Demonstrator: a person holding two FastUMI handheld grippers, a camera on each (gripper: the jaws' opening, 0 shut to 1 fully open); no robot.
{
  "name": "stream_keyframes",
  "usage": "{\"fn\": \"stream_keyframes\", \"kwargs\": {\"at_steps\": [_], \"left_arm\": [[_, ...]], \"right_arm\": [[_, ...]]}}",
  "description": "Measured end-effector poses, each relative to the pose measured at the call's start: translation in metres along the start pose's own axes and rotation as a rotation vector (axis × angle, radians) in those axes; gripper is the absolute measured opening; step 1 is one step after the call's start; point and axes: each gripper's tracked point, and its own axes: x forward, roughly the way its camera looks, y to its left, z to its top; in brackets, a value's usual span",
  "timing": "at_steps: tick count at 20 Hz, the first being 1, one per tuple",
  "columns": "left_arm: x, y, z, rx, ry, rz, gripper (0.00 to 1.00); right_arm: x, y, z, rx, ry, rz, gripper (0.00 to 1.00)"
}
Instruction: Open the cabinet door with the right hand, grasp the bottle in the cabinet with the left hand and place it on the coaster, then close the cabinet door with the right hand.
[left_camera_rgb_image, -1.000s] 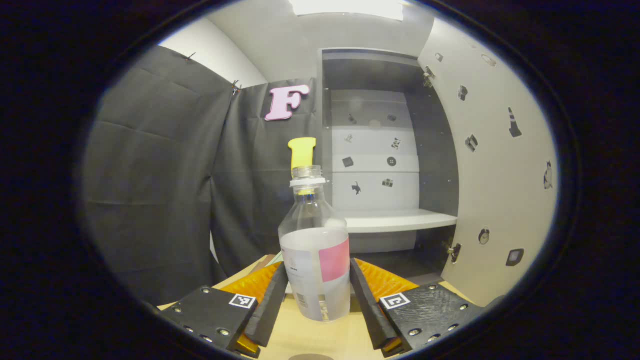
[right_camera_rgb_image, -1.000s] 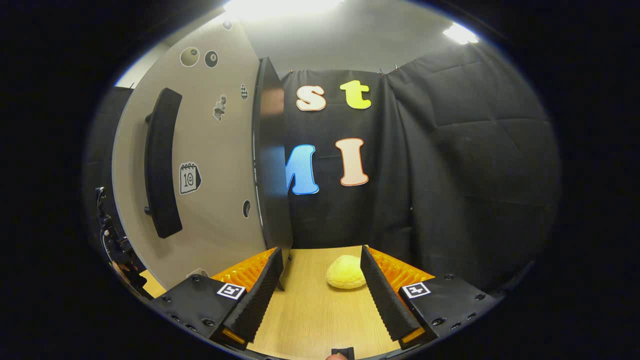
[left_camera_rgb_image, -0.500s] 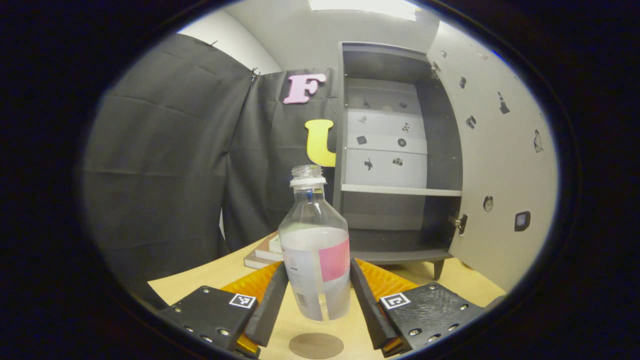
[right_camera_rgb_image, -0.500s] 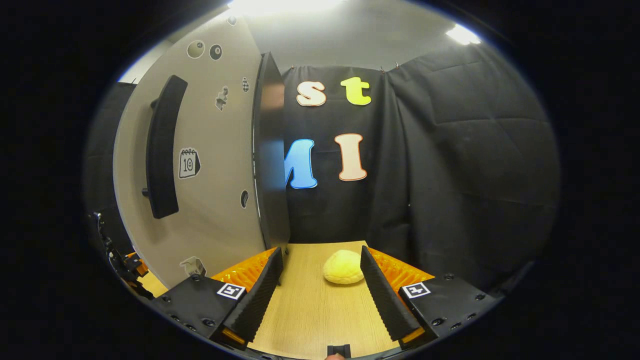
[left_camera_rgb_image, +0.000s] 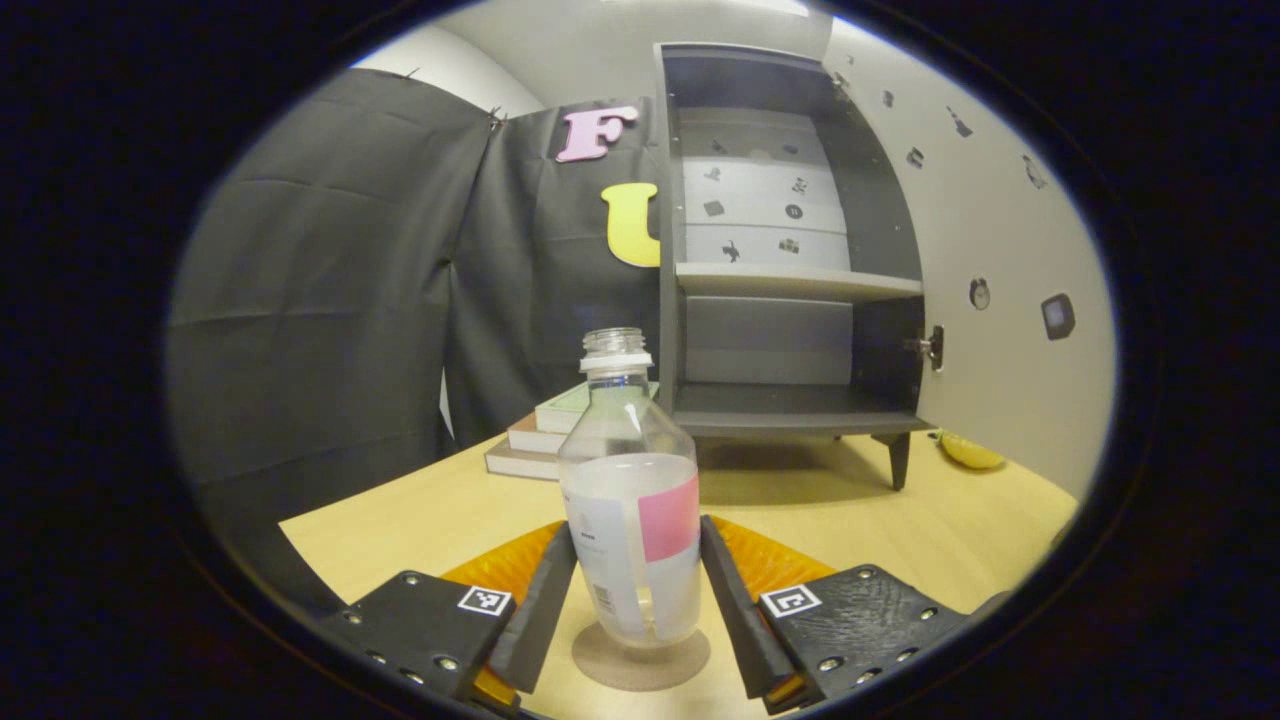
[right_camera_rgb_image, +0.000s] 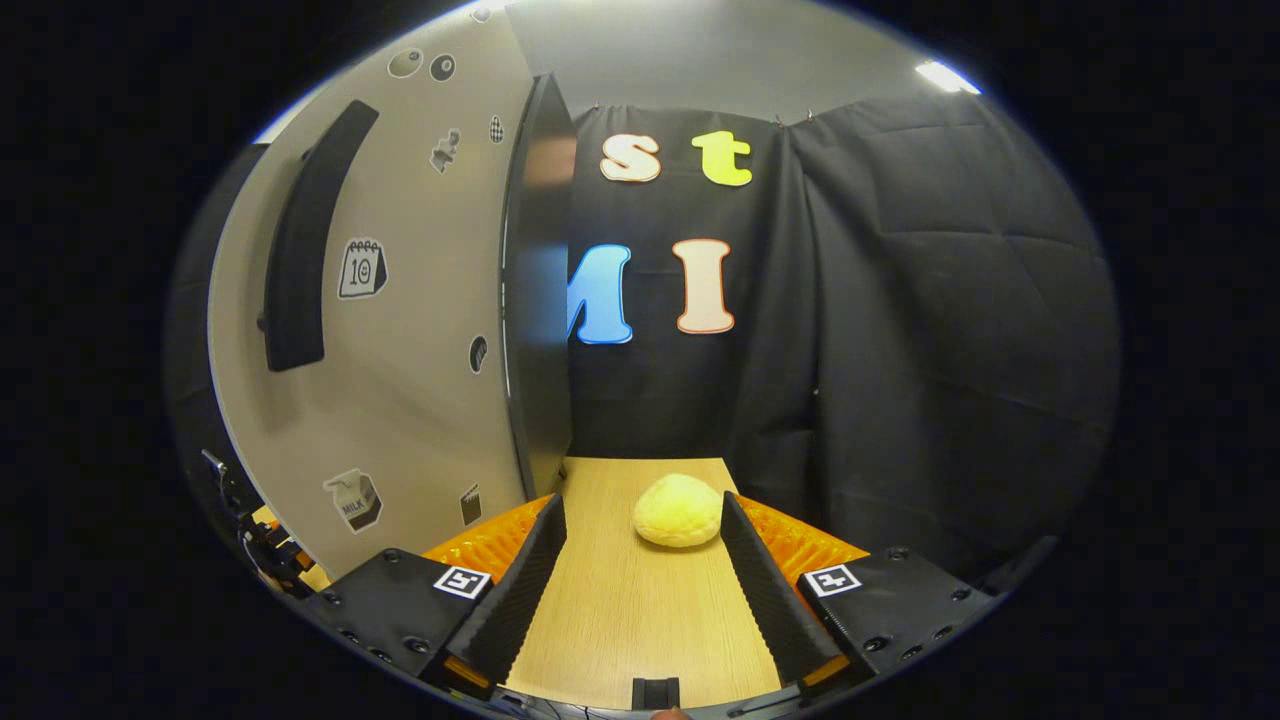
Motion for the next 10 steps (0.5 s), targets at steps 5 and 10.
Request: {"fn": "stream_keyframes", "kwargs": {"at_steps": [5,10], "left_arm": [[0.008,0.008,-0.027,0.006,0.018,0.023,0.73],[0.009,0.007,-0.039,0.004,0.010,0.039,0.73]], "right_arm": [[0.000,0.001,-0.003,-0.029,0.016,-0.004,0.98],[0.000,-0.001,-0.001,-0.016,0.005,-0.022,0.94]]}}
